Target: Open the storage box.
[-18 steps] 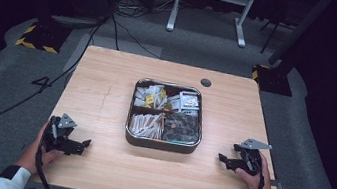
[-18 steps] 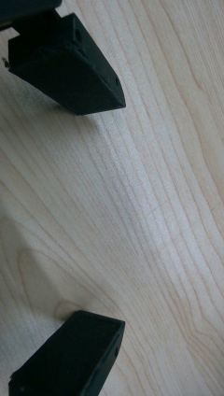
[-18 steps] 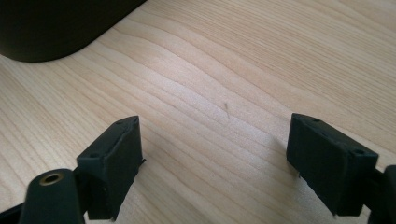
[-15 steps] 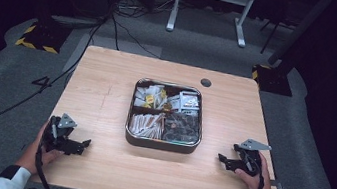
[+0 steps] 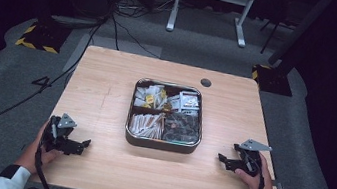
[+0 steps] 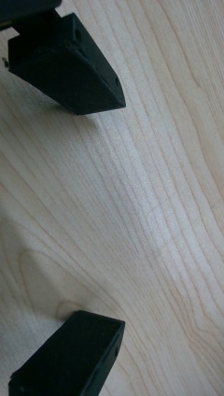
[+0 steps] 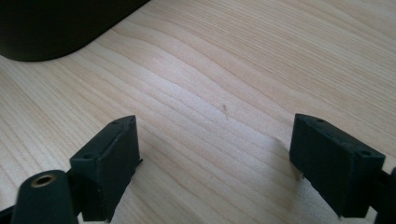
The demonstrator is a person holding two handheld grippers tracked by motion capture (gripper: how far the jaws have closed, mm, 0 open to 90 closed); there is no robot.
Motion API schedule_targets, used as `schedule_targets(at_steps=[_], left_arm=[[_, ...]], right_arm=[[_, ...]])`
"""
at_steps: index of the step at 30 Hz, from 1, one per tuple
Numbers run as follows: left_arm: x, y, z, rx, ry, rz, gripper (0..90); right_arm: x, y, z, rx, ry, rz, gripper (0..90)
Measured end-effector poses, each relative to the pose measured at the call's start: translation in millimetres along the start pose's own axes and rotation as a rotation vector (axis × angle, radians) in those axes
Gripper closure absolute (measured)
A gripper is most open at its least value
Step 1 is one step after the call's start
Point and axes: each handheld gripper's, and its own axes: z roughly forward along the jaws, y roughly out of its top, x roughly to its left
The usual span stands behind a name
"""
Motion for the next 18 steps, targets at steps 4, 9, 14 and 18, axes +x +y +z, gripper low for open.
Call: schedule_targets(at_steps=[4,9,14,18], left_arm=[[0.1,0.0,-0.2,0.002,0.0,0.002,0.1],[-0.1,-0.1,-0.8,0.005,0.0,0.002,0.2],[-0.5,-0.4,-0.7,0.002,0.002,0.001,0.2],[0.5,-0.8,-1.0,0.002,-0.008,0.011,0.2]], right_arm=[[0.8,1.6,1.1,0.007,-0.013,0.013,15.3],[-0.4,3.0,1.5,0.016,-0.012,0.012,15.1],[-2.9,5.6,0.4,0.044,-0.003,0.005,16.2],[-6.6,5.6,-1.7,0.018,-0.009,0.036,17.0]])
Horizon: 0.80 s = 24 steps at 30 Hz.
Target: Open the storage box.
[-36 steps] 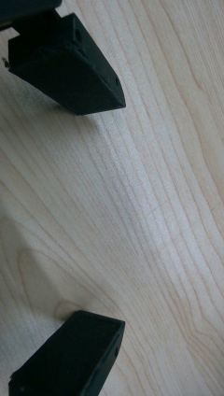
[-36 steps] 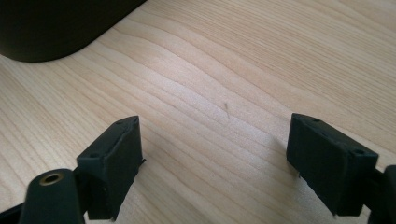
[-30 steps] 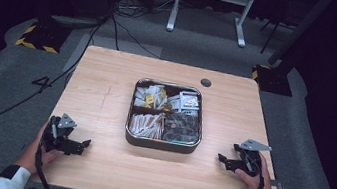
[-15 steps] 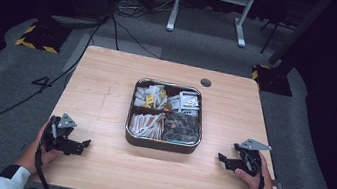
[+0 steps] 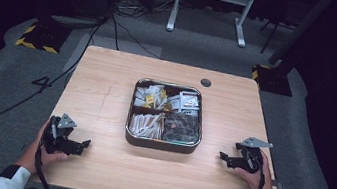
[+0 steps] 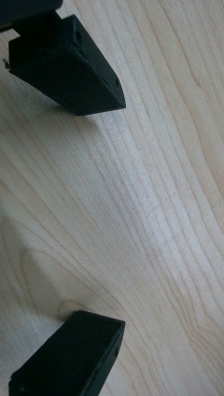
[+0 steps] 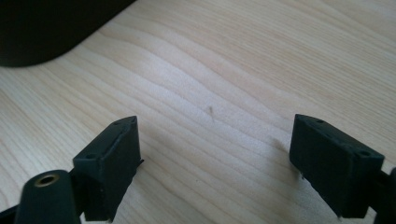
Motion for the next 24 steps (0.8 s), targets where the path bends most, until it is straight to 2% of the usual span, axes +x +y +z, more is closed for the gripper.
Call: schedule_targets(at_steps=[3,4,8,13,24], left_arm=[[0.8,-0.5,-0.4,-0.001,-0.009,0.006,0.2],[2.0,-1.1,-0.9,0.0,-0.019,0.019,0.2],[3.6,-0.6,-0.9,0.006,-0.031,0.031,0.0],[4.2,-0.3,-0.5,0.005,-0.033,0.035,0.0],[4.3,-0.3,-0.5,0.005,-0.032,0.036,0.0]], right_arm=[[-1.2,0.2,-3.7,-0.022,0.002,0.0,16.9],[-2.0,1.2,-7.1,-0.034,-0.012,-0.009,17.2],[-1.5,4.9,-11.9,-0.021,-0.016,-0.037,20.4],[0.3,9.9,-20.5,-0.048,0.0,-0.047,21.7],[8.9,37.9,-30.2,-0.088,0.028,-0.088,22.5]])
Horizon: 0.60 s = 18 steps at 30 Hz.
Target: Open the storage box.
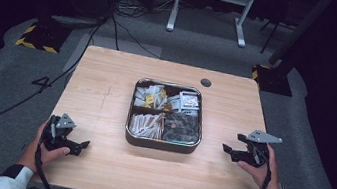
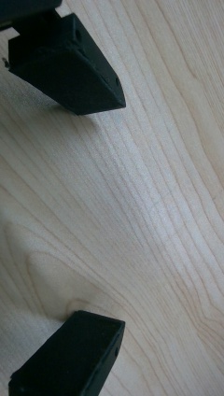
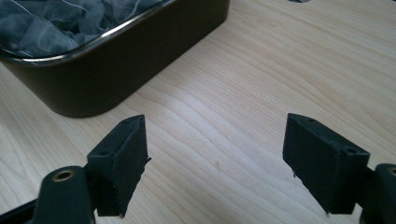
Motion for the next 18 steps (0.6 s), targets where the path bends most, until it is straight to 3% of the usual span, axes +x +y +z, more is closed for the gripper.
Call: schedule_targets(at_steps=[18], left_arm=[[0.1,0.0,0.0,0.0,-0.001,0.0,0.0]], right_arm=[[12.1,40.3,10.1,-0.01,0.038,-0.078,23.5]])
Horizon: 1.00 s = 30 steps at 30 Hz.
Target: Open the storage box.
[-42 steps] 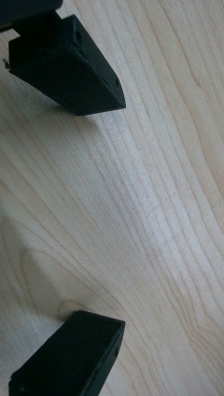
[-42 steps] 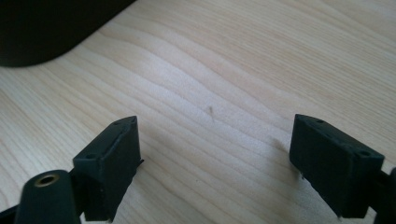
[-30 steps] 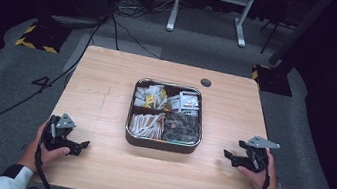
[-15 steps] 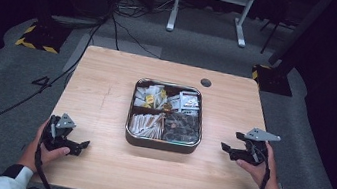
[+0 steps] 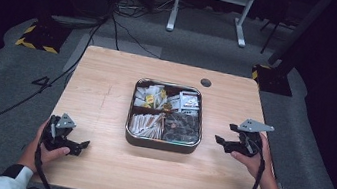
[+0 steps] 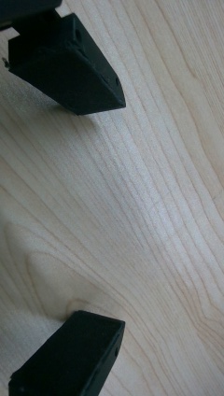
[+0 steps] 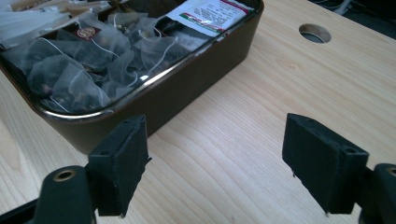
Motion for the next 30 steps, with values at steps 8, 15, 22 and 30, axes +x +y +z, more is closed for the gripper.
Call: schedule_targets(at_steps=[8,15,22,30], left_arm=[[0.0,0.0,0.0,0.0,0.0,0.0,0.0],[0.0,0.0,0.0,0.0,-0.001,0.0,0.0],[-0.1,0.0,0.0,0.0,-0.001,0.0,0.0],[-0.1,0.0,0.0,0.0,-0.001,0.0,0.0]], right_arm=[[4.4,16.7,7.4,-0.003,0.017,-0.022,25.7],[11.9,31.6,13.6,-0.007,0.034,-0.051,25.6],[17.4,45.1,20.9,-0.015,0.052,-0.061,25.6],[23.2,58.2,29.2,-0.025,0.071,-0.074,25.6]])
